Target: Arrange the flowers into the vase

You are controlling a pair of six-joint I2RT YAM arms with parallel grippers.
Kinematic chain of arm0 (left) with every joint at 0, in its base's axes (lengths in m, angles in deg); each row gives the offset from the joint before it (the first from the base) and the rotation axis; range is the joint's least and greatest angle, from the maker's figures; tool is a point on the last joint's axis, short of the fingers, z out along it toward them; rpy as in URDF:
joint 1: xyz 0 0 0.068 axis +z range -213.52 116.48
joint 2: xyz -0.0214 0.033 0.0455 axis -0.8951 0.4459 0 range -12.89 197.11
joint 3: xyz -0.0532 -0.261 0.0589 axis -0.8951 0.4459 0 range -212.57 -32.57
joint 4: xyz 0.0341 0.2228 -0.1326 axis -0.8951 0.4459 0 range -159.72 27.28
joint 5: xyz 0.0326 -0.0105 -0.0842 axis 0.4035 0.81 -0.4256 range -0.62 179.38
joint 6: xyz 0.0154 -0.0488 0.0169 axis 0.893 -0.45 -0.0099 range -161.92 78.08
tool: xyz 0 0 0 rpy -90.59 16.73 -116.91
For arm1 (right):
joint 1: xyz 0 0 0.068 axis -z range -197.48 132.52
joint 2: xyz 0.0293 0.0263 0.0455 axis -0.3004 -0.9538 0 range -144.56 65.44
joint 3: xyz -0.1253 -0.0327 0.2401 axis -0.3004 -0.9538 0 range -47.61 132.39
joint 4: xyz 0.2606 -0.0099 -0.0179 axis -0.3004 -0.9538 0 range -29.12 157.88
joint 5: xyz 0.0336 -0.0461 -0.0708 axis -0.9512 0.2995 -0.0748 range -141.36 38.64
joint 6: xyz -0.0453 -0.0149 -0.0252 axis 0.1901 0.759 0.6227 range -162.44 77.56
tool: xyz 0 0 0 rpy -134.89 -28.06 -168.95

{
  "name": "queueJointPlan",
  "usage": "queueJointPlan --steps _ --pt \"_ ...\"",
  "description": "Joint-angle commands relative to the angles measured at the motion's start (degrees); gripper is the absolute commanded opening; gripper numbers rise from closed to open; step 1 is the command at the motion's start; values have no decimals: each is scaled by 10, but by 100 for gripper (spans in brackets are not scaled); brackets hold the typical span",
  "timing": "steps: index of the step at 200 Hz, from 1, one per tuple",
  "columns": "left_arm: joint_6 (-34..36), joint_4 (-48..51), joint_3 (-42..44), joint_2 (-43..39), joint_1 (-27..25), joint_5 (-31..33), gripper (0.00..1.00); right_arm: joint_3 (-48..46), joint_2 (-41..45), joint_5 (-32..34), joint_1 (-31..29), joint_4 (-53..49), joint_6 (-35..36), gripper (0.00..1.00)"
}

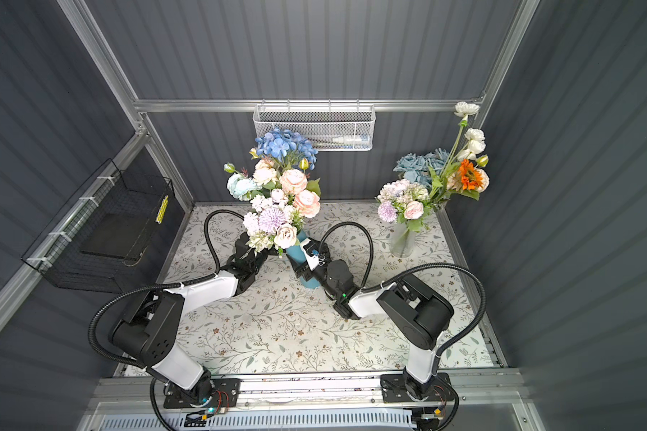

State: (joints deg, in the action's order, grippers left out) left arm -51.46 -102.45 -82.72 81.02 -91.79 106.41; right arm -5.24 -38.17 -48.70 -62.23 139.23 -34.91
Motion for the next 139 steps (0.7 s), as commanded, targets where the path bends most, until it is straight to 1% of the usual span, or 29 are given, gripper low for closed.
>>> queueJointPlan --steps 1,28,75,139 --pt "27 -21 -32 10 -3 -33 100 49 9 -39 10 135 -12 0" --pt "31 -26 -48 26 -1 -42 100 72 -23 -61 25 134 -19 0" --pt "29 -33 -65 48 -1 -57 100 112 -75 -80 47 135 -23 0" --pt "22 -30 -72 72 -1 -59 100 120 -105 -79 58 135 -33 0"
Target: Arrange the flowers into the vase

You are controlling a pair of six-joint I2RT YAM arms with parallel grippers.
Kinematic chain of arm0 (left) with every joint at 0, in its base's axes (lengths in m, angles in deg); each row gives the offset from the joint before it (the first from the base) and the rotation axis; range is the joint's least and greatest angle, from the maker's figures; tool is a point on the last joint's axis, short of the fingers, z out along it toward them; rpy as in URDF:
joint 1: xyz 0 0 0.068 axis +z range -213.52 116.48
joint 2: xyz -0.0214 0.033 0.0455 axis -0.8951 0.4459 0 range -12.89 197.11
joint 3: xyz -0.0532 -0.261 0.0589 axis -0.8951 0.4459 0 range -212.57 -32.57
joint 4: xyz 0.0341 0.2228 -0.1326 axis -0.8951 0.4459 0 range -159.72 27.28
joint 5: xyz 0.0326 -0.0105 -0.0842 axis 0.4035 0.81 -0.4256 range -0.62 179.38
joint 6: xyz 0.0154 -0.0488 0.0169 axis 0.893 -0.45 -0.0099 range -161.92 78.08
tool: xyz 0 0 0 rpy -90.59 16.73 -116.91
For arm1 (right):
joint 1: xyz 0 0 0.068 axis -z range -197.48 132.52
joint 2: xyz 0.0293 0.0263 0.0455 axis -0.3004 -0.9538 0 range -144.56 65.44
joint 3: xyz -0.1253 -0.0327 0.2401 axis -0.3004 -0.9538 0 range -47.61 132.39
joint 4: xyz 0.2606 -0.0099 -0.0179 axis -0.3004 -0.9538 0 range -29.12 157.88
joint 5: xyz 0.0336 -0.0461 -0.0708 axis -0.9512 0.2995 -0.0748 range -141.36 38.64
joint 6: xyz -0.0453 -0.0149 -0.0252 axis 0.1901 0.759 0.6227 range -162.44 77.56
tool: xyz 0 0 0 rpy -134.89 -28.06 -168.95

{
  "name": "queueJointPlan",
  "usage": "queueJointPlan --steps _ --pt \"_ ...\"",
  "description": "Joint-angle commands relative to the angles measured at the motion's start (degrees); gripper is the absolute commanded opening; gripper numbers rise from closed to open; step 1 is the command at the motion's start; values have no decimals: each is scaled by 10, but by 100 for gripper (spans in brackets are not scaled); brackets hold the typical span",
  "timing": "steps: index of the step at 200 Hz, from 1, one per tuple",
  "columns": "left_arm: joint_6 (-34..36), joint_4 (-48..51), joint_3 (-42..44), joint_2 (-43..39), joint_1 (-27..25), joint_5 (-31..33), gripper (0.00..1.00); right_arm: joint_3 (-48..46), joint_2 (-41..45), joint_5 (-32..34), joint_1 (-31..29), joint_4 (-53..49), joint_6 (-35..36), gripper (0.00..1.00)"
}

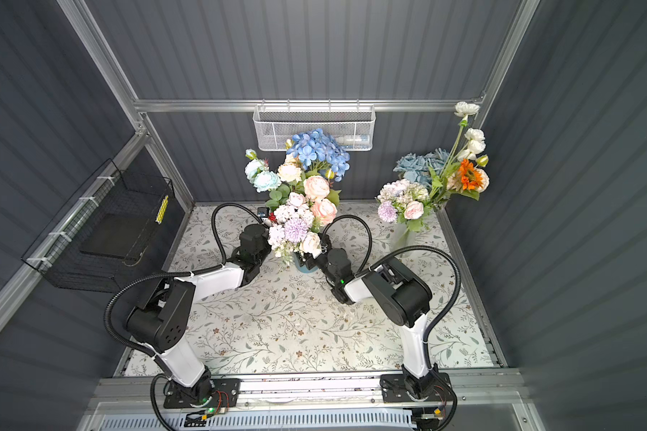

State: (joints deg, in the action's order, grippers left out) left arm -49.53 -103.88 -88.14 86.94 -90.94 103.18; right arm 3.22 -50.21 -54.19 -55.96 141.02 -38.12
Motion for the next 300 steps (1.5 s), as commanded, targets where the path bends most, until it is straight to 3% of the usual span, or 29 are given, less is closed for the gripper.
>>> queueJointPlan --steps 1,12,21,29,43,71,146,219,250,284,300 --pt "2 -16 -17 12 -10 -26 100 35 15 -24 -5 117 -2 0" --pt "2 -15 -18 15 -9 -24 100 30 17 -24 -5 116 -7 16" --pt "2 -13 -18 15 -9 -22 100 26 20 -24 -5 116 -11 48" --pt "1 -9 -18 13 -9 -20 100 21 24 -24 -5 116 -14 63" --pt "-2 -4 -17 10 -8 -18 100 9 33 -21 -5 116 -13 79" --pt "-7 2 -9 -4 -8 -17 100 -22 54 -18 -6 117 -18 98" --pt "-20 14 9 -25 -8 -23 100 -126 96 -1 -14 116 -41 99" --pt "-44 105 66 -108 -8 -53 100 -308 256 90 -21 90 -133 99" --pt "-52 164 100 -160 -8 -58 100 -335 380 147 -20 -52 -148 99" --pt "-63 251 143 -234 -7 11 100 -282 551 221 3 -389 -153 99" --pt "-62 287 154 -258 -5 52 100 -259 604 252 24 -499 -147 99"
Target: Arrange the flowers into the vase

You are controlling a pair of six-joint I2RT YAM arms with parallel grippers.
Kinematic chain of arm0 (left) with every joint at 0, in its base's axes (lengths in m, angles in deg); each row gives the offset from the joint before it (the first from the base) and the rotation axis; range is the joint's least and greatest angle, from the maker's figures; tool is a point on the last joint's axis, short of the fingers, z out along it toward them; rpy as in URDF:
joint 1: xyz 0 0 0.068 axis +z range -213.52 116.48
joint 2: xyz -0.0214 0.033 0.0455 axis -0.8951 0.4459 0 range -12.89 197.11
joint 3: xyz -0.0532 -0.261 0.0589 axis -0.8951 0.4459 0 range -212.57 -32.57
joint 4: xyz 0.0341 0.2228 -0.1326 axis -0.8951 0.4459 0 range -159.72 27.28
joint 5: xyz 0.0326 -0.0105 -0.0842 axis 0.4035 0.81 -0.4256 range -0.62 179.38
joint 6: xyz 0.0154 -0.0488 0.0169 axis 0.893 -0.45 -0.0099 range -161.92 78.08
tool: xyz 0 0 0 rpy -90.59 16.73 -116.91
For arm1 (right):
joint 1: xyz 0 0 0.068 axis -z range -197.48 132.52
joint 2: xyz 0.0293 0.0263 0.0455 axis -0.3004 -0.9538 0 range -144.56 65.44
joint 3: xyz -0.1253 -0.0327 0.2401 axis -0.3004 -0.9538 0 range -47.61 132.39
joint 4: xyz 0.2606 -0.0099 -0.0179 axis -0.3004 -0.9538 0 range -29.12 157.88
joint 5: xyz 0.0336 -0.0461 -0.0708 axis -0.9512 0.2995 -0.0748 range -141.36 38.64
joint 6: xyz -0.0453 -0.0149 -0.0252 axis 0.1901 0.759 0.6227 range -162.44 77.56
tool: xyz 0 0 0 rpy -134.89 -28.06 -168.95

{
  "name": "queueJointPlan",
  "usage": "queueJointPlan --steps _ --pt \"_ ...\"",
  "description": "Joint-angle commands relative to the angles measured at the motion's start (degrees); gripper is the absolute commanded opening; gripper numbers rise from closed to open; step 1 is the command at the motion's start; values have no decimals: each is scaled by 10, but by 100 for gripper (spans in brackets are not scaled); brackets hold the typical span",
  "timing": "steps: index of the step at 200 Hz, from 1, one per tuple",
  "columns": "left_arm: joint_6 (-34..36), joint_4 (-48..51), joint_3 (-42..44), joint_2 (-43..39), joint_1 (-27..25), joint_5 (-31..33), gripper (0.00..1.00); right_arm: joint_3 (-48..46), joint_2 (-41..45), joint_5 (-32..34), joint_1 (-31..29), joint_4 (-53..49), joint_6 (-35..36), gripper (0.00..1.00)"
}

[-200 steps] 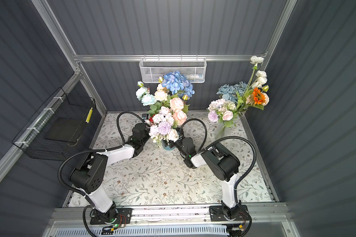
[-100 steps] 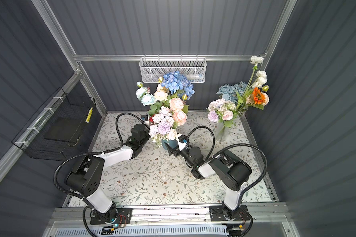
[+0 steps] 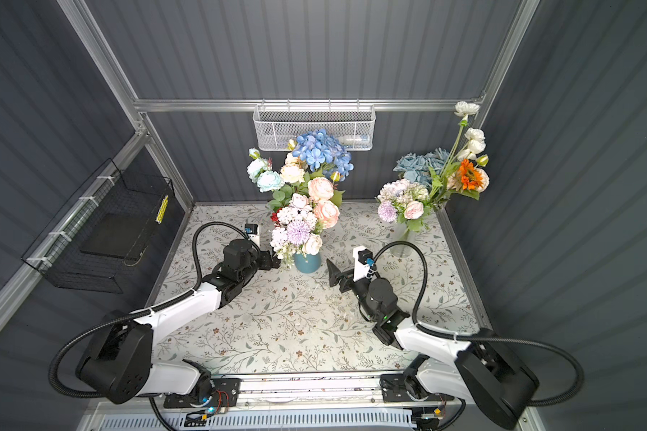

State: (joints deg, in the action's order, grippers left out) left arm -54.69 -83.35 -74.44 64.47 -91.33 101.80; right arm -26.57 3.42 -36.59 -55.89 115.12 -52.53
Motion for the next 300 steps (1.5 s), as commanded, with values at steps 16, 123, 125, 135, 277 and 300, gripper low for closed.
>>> queueJointPlan --steps 16,123,125,135,277,300 --pt "-7 105 28 -47 0 128 100 55 104 112 49 -317 15 99" --pt "147 -96 93 75 24 409 100 -26 -45 75 314 -99 104 99" --pt "148 -102 95 76 26 407 100 -25 -49 73 317 -94 103 99" --pt "157 -140 110 88 32 405 100 -28 -74 57 334 -58 101 99" --pt "153 -427 168 210 191 88 100 -38 -219 -30 397 119 58 99" --pt "154 -434 168 213 195 84 100 -37 -217 -30 397 115 57 99"
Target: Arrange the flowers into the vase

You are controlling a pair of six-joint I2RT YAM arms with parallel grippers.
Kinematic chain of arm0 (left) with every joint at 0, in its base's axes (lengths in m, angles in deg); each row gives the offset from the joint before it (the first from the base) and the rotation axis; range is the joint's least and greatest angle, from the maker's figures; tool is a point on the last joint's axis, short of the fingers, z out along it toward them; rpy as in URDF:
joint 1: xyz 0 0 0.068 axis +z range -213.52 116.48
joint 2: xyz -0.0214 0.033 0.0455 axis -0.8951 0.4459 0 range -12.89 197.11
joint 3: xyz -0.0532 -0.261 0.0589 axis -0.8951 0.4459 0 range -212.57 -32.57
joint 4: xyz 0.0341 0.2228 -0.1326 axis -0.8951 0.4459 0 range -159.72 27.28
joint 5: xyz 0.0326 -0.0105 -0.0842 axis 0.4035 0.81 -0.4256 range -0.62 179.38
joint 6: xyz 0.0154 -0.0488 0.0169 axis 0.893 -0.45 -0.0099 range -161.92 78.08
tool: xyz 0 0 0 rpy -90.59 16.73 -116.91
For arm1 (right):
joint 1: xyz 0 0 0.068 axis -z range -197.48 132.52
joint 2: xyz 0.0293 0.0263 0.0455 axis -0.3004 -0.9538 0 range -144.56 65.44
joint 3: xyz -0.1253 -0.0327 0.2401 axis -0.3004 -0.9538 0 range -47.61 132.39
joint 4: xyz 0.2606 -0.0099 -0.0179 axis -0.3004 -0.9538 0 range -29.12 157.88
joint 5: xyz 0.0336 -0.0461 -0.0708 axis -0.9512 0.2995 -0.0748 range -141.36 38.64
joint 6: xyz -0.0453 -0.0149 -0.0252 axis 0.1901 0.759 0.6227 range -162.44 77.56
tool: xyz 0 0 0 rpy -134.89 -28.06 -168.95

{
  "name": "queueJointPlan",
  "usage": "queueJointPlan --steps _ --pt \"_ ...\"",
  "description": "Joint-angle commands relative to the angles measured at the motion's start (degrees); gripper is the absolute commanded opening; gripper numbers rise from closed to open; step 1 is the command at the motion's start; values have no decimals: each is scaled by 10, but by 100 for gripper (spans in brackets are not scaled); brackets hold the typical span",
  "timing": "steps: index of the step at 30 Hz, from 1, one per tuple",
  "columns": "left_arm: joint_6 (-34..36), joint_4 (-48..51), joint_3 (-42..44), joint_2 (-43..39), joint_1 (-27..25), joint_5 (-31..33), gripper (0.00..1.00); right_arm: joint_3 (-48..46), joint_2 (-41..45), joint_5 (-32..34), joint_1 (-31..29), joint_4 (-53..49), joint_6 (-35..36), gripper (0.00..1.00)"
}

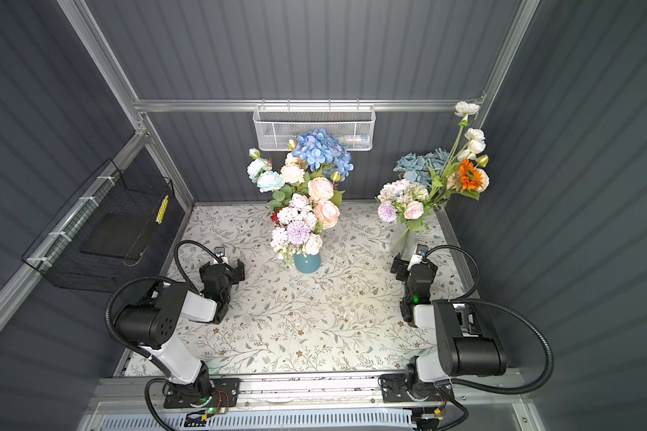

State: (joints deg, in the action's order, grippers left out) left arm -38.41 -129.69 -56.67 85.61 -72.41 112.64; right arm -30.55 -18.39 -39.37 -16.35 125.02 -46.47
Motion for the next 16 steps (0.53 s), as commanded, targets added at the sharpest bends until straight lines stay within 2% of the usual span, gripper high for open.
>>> queueJointPlan --steps 1,12,16 --pt "-9 29 -10 1 6 -25 100 3 1 -2 2 16 -3 99" --pt "-9 28 -12 3 7 -28 100 15 0 -12 8 -10 -10 99" --pt "-12 37 -15 2 10 -32 100 -2 4 -11 8 20 -8 99"
